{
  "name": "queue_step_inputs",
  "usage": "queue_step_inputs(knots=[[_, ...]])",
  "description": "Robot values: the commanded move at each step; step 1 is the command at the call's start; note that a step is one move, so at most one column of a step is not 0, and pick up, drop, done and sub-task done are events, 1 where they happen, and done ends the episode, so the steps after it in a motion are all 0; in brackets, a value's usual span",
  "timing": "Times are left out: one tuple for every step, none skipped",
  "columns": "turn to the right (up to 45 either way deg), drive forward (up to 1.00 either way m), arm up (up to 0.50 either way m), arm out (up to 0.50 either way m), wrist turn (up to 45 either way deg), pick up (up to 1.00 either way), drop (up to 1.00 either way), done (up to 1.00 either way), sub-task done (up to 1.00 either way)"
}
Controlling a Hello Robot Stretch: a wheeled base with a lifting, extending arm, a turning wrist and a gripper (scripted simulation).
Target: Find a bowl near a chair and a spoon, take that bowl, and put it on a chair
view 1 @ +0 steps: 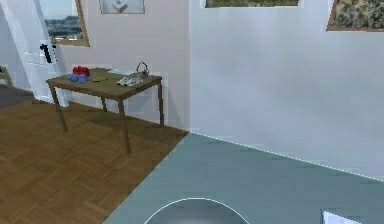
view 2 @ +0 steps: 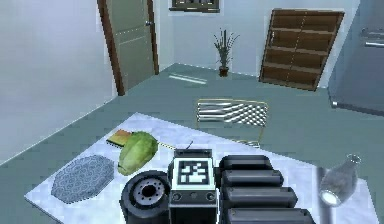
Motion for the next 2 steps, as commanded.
queue_step_inputs(knots=[[45.0, 0.0, 0.0, 0.0, 0.0, 0.0, 0.0, 0.0, 0.0], [18.0, 0.0, 0.0, 0.0, 0.0, 0.0, 0.0, 0.0, 0.0]])
